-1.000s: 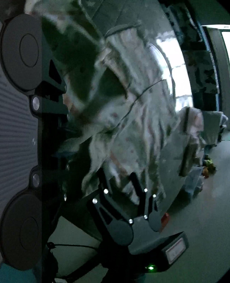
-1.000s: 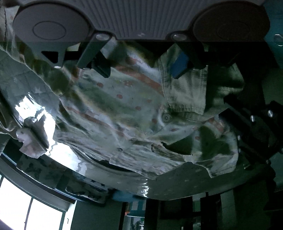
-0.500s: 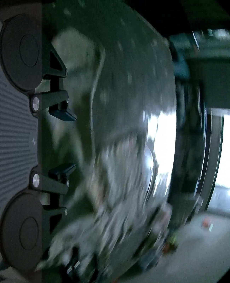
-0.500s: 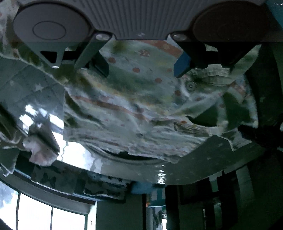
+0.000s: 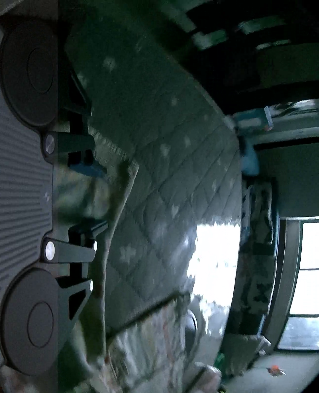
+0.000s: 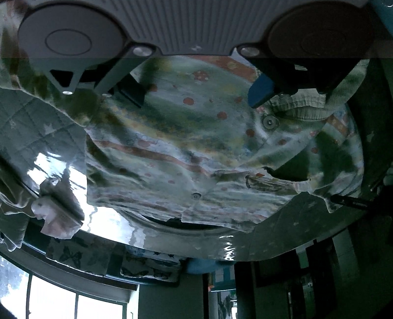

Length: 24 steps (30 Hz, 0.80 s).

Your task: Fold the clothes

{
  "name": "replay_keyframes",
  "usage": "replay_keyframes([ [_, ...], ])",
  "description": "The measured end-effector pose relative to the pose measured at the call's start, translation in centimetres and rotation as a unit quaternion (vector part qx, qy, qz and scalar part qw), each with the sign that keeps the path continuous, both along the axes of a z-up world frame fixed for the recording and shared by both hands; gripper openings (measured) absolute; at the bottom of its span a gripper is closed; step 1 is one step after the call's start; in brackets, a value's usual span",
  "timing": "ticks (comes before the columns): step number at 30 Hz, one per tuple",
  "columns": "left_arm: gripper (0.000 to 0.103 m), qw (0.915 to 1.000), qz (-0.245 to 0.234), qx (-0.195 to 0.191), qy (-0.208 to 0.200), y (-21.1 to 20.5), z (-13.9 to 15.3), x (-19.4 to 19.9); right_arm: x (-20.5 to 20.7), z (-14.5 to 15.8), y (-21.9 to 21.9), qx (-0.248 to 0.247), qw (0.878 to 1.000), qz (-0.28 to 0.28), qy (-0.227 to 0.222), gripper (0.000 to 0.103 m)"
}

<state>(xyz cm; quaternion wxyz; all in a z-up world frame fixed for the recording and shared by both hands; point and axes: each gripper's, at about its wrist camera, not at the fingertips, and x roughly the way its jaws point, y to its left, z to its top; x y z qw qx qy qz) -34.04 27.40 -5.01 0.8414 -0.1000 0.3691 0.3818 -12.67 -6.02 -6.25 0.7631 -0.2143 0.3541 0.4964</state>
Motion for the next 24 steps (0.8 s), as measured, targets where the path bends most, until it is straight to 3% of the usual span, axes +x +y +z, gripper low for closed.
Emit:
replay_keyframes([
  [2, 0.042, 0.9990, 0.035, 0.020, 0.016, 0.3, -0.1, -0.5, 0.0, 0.0, 0.1, -0.001, 1.000, -0.001, 0.000, 0.096],
  [5, 0.042, 0.9973, 0.070, 0.018, 0.016, 0.8, -0.2, -1.9, 0.0, -0.1, 0.1, -0.001, 1.000, 0.000, 0.000, 0.098],
  [9, 0.042, 0.9947, 0.078, 0.045, 0.050, -0.4, -0.2, -2.4, -0.2, -0.2, 0.2, -0.001, 1.000, 0.001, -0.001, 0.100],
  [12, 0.042, 0.9945, 0.080, 0.045, 0.053, -0.5, -0.2, -2.6, -0.5, -0.2, 0.1, 0.000, 1.000, 0.002, -0.001, 0.100],
  [14, 0.046, 0.9945, 0.080, 0.044, 0.051, -0.4, -0.1, -2.6, -0.5, -0.2, -0.1, 0.002, 1.000, 0.003, -0.001, 0.100],
  [15, 0.056, 0.9936, 0.084, 0.051, 0.055, -0.4, -0.2, -2.5, -0.4, -0.2, -0.1, 0.003, 1.000, 0.003, 0.000, 0.100],
  [17, 0.061, 0.9925, 0.090, 0.059, 0.058, -0.4, -0.4, -2.4, -0.4, -0.2, -0.1, 0.004, 1.000, 0.003, 0.000, 0.100],
  [24, 0.061, 0.9967, 0.076, 0.018, 0.022, 0.7, -0.4, -3.5, -0.3, -0.2, -0.2, 0.005, 1.000, 0.003, 0.001, 0.100],
])
